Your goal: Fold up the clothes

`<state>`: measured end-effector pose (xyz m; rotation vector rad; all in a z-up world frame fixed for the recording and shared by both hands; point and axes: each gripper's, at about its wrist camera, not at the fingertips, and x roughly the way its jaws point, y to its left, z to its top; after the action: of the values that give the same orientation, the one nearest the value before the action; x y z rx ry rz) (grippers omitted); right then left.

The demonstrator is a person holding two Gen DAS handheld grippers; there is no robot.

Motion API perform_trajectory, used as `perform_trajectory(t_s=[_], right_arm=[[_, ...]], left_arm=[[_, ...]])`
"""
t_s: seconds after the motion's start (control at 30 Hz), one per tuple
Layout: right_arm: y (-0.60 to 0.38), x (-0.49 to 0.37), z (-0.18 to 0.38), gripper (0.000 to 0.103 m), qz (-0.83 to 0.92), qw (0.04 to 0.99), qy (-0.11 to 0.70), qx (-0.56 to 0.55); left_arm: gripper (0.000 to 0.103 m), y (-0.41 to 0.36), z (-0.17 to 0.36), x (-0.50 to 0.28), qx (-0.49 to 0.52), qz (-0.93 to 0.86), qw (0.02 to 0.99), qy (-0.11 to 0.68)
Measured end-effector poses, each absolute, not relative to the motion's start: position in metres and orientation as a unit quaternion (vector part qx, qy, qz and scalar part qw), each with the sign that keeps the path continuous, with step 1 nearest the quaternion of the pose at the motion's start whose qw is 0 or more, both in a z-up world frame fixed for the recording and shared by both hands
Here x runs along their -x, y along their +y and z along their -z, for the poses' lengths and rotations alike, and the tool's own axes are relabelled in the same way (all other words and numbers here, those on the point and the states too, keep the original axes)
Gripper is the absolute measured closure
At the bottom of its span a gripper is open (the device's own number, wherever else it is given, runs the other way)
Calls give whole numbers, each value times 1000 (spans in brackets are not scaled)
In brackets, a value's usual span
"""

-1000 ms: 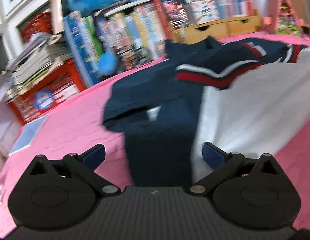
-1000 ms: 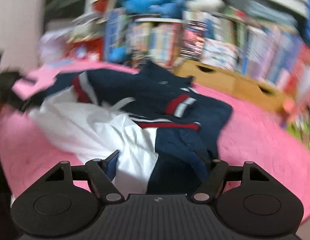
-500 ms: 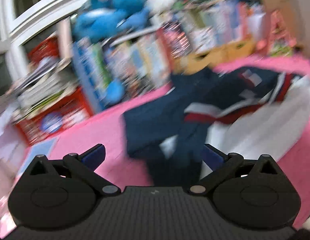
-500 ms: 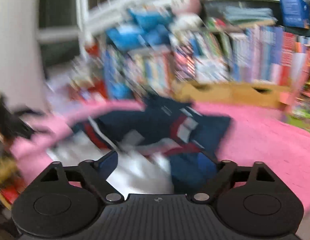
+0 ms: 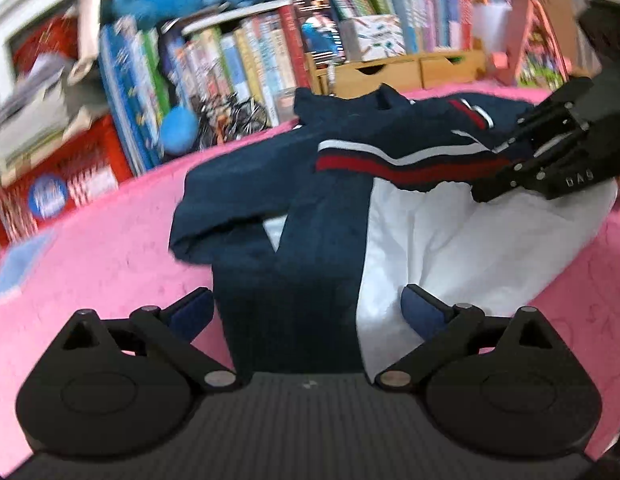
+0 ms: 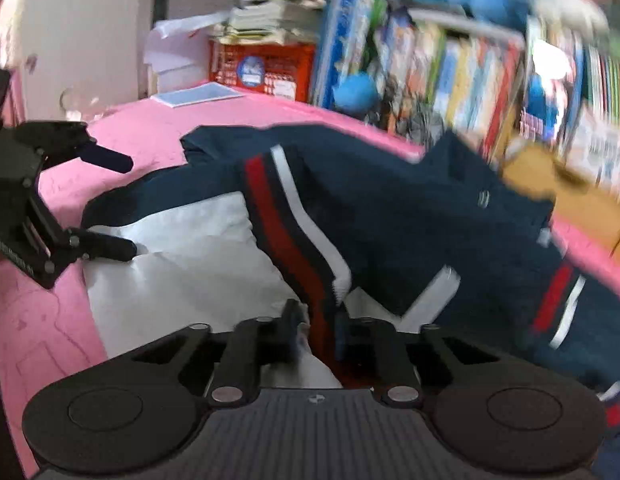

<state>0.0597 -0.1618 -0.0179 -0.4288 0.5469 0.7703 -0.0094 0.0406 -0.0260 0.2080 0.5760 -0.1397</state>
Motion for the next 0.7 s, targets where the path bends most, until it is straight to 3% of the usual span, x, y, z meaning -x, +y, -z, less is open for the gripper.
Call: perform_trajectory(t_s=[0.17,0.27,0.37,0.53,0.57,0.63,0.67,0.7], right_arm=[[-153,-51,-15,88,-323,907,162,216],[-127,-55,-7,87,-288,905,106,295],[-105,-64,22,87,-280,885,122,351],[-125,-77,23,81,-312,890,200,266],[-130,-79,23,75,-317,890,215,248],[-144,-81,19,51,-322,891,238,214],[-148,-82,17,29,-322,892,246,199],[-153,-83,16,23,-321,894,253,183]], left_arm=[[2,49,24,7,-75,68,952,290],[2,50,25,7,-71,63,952,292],[2,52,26,8,-67,60,952,292],[2,58,14,13,-51,71,960,265],[2,60,7,10,-36,81,963,255],[0,64,-7,5,-8,102,967,234],[0,67,-13,2,6,112,968,224],[0,62,-16,-5,2,112,968,224]])
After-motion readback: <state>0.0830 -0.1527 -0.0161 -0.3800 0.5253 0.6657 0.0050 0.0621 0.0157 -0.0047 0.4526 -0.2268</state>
